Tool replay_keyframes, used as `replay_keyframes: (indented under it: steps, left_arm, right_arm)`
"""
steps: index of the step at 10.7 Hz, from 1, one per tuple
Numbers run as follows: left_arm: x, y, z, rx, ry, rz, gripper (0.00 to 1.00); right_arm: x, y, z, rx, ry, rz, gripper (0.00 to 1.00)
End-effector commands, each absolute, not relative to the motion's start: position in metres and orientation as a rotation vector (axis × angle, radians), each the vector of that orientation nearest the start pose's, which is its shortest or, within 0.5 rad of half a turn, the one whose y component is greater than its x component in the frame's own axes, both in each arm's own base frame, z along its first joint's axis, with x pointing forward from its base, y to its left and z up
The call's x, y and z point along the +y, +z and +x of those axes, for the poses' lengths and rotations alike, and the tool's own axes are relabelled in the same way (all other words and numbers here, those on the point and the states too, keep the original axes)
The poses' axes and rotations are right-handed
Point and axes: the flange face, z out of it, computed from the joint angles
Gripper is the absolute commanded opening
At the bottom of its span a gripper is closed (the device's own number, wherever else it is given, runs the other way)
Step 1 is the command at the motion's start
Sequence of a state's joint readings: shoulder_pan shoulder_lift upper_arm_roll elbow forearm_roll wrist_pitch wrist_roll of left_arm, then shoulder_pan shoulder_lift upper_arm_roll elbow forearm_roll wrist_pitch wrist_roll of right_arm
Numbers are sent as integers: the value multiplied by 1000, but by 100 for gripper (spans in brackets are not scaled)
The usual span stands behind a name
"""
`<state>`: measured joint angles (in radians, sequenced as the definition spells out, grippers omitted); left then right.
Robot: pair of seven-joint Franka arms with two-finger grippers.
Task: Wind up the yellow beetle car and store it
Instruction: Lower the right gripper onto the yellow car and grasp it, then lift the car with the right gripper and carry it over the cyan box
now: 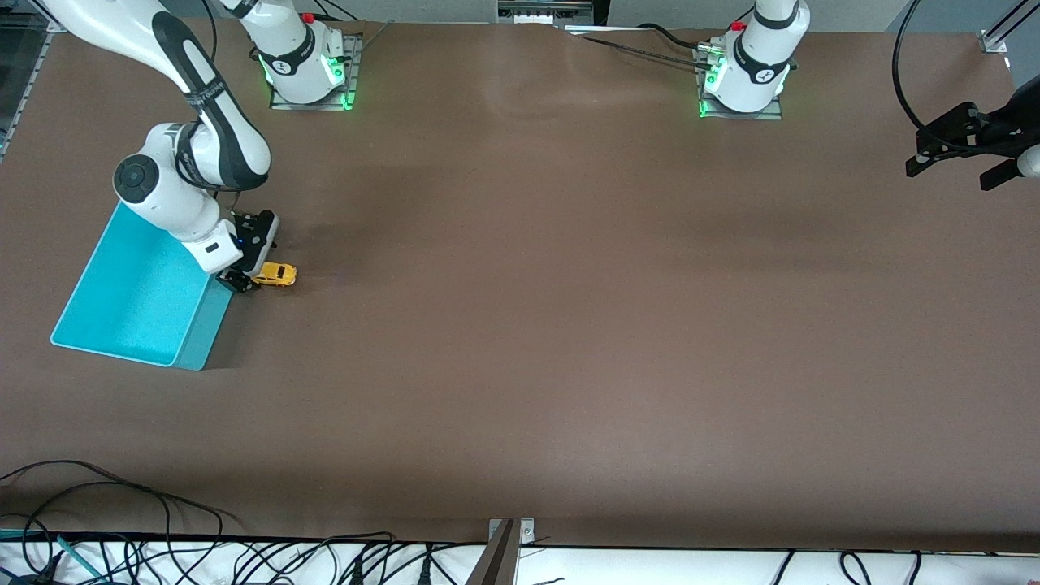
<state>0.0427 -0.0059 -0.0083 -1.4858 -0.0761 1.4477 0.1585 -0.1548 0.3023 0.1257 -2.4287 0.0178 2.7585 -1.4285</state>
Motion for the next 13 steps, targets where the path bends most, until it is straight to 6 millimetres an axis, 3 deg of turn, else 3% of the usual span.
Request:
replay_keyframes:
  steps: [1,4,6,11,13]
  left_arm:
    - [11,664,538,207,40,-3226,100]
    - [11,665,538,207,38,-3226,100]
    - [11,665,537,207,38,-3226,100]
    - [11,666,538,209,35,-3225,100]
    - [11,665,538,207,38,-3226,100]
  right_arm:
    - [-13,180,493,-2023,-108,-2400,93]
    - [-13,188,494,-2069,-117,-2372,31]
    - [-13,192,494,-2068,-108,-2369,0]
    - [0,242,495,-2092,-63,-2332,0]
    - [25,275,494,-2145,-61,-2288,0]
